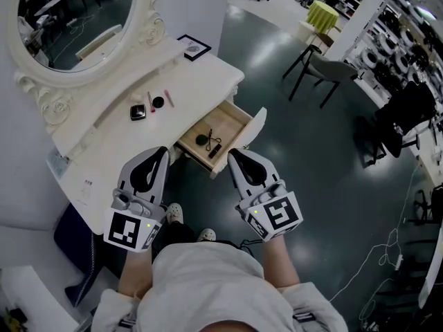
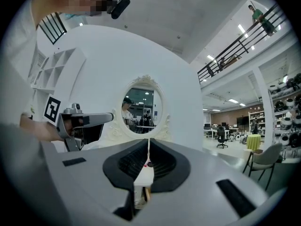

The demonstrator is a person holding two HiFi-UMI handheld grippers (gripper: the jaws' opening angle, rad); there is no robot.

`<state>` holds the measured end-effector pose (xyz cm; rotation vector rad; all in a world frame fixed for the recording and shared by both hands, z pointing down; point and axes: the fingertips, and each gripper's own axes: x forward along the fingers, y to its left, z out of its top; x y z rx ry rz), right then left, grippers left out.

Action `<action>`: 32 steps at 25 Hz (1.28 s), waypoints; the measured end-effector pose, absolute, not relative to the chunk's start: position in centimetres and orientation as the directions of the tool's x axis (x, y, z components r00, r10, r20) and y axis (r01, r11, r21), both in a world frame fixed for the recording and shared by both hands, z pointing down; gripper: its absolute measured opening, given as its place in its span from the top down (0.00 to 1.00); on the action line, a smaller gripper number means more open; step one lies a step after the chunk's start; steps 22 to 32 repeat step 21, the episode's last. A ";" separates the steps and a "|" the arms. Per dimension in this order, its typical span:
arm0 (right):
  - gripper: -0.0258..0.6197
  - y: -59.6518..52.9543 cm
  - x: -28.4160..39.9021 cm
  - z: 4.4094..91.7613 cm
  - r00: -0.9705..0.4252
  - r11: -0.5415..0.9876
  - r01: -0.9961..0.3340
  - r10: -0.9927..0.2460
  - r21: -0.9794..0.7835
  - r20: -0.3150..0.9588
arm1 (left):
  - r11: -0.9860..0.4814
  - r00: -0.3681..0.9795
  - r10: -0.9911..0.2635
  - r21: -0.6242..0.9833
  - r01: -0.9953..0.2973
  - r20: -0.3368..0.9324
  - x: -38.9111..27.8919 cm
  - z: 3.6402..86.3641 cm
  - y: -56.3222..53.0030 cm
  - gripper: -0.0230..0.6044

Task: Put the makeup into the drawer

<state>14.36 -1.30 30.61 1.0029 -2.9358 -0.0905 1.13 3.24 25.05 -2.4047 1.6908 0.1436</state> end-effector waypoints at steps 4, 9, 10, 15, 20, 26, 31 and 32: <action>0.92 -1.0 14.6 30.6 -0.793 0.792 -0.608 -0.610 0.063 0.016 | -0.322 0.336 -0.921 -0.105 -0.941 -0.194 1.4 25.0 3.6 0.94; 0.92 -0.7 14.6 30.5 -0.797 0.796 -0.602 -0.603 0.059 0.011 | -0.323 0.337 -0.929 -0.112 -0.940 -0.151 1.4 26.0 4.2 0.94; 0.92 -0.7 14.6 30.4 -0.798 0.797 -0.600 -0.602 0.060 0.010 | -0.318 0.333 -0.928 -0.109 -0.942 -0.169 1.4 25.6 4.2 0.94; 0.92 -0.5 14.7 30.3 -0.801 0.800 -0.597 -0.598 0.061 0.003 | -0.307 0.322 -0.927 -0.105 -0.946 -0.192 1.7 25.0 4.3 0.94; 0.92 -0.4 14.9 30.3 -0.804 0.803 -0.593 -0.594 0.063 -0.002 | -0.299 0.314 -0.927 -0.103 -0.949 -0.205 1.9 24.9 4.5 0.94; 0.92 -0.4 14.9 30.3 -0.805 0.804 -0.592 -0.593 0.062 -0.005 | -0.297 0.312 -0.927 -0.103 -0.949 -0.206 1.9 24.9 4.5 0.94; 0.92 -0.4 14.9 30.3 -0.805 0.804 -0.592 -0.593 0.062 -0.005 | -0.297 0.312 -0.927 -0.103 -0.949 -0.206 1.9 24.9 4.5 0.94; 0.92 -0.4 14.9 30.3 -0.805 0.804 -0.592 -0.593 0.062 -0.005 | -0.297 0.312 -0.927 -0.103 -0.949 -0.206 1.9 24.9 4.5 0.94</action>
